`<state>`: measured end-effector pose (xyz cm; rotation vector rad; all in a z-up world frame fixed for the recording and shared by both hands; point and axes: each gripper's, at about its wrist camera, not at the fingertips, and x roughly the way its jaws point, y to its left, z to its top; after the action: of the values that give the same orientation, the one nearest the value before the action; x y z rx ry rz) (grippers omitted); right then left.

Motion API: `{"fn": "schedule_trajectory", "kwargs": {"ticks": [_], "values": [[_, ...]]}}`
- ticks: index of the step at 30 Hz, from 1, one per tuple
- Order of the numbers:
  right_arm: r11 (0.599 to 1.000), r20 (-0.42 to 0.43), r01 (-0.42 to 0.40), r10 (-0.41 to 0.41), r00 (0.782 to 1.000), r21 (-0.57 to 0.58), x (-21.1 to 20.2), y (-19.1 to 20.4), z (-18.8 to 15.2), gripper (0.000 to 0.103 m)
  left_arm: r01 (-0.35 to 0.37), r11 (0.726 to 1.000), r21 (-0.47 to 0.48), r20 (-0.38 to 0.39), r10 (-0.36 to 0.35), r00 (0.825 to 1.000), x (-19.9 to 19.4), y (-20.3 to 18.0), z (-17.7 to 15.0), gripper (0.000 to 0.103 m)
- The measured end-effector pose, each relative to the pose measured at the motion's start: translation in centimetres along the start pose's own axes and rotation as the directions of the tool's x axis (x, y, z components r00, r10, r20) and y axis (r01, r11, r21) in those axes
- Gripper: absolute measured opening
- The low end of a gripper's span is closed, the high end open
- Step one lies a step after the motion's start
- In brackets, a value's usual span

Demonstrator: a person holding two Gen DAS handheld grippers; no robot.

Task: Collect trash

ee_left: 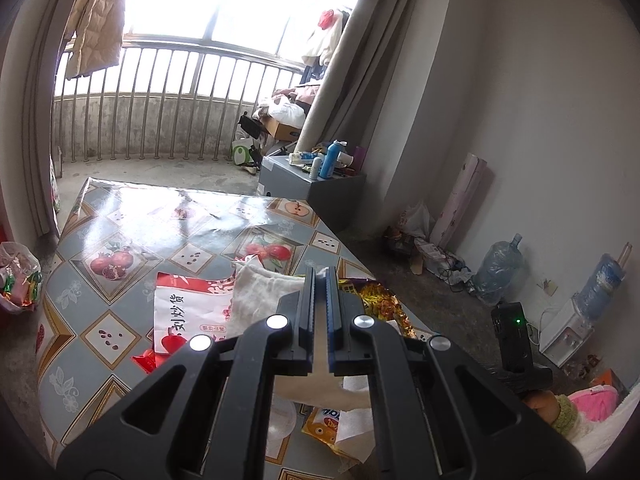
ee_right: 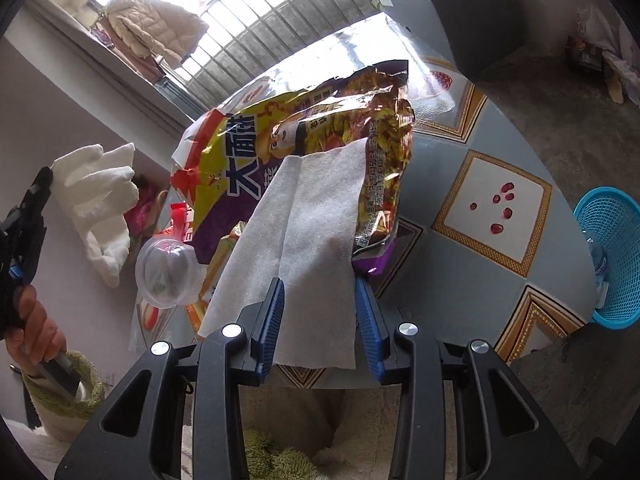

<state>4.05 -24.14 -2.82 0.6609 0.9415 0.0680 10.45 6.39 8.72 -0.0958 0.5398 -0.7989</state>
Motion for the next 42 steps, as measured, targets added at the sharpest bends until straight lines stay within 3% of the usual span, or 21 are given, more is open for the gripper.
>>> {"fn": "schedule_trajectory", "kwargs": {"ticks": [6, 9, 17, 22, 25, 26, 28, 29, 32, 38, 42], "values": [[1.0, 0.018, -0.003, 0.003, 1.0, 0.007, -0.5, -0.3, 0.1, 0.007, 0.01, 1.0, 0.005, -0.002, -0.01, 1.0, -0.1, -0.5, -0.1, 0.003], [1.0, 0.037, -0.02, 0.02, 0.999, -0.01, -1.4, 0.2, 0.1, 0.005, 0.015, 1.0, 0.009, -0.005, -0.015, 1.0, -0.2, -0.6, -0.1, 0.003], [0.989, 0.124, -0.084, 0.099, 0.987, -0.121, -5.7, 3.2, 0.4, 0.004, 0.024, 0.999, 0.023, -0.006, -0.024, 1.0, -0.3, -1.2, 0.1, 0.003], [0.985, 0.193, -0.076, 0.106, 0.976, -0.155, -7.8, 3.9, 1.4, 0.004, 0.028, 0.998, 0.05, 0.003, -0.028, 1.0, -0.3, -2.2, 0.2, 0.003], [0.988, 0.191, -0.048, 0.076, 0.979, -0.15, -7.3, 3.7, 2.4, 0.005, 0.025, 0.998, 0.063, 0.005, -0.026, 1.0, -0.3, -2.7, 0.2, 0.003], [0.988, 0.183, -0.039, 0.067, 0.981, -0.15, -6.8, 3.6, 2.8, 0.008, 0.024, 0.998, 0.065, 0.005, -0.024, 1.0, -0.3, -2.7, 0.1, 0.003], [0.988, 0.153, -0.008, 0.032, 0.988, -0.154, -5.2, 3.3, 3.5, 0.037, 0.022, 0.998, 0.064, 0.002, -0.023, 1.0, -0.3, -2.8, 0.1, 0.003], [0.988, 0.143, 0.03, -0.008, 0.99, -0.152, -4.2, 3.1, 3.7, 0.039, 0.02, 0.998, 0.065, 0.0, -0.02, 1.0, -0.2, -2.8, 0.1, 0.003], [0.985, 0.108, 0.101, -0.086, 0.99, -0.139, -1.8, 2.3, 4.5, 0.039, 0.01, 0.998, 0.067, -0.007, -0.01, 1.0, -0.1, -2.7, -0.1, 0.003], [0.988, 0.028, 0.111, -0.108, 0.994, -0.109, 1.3, 1.2, 5.7, 0.038, 0.01, 0.999, 0.051, -0.027, -0.009, 1.0, 0.5, -1.7, -0.2, 0.003], [0.986, 0.012, 0.12, -0.12, 0.993, -0.116, 2.1, 1.2, 6.0, 0.025, 0.013, 0.999, 0.039, -0.035, -0.012, 0.999, 1.1, -0.9, -0.1, 0.003]]}}
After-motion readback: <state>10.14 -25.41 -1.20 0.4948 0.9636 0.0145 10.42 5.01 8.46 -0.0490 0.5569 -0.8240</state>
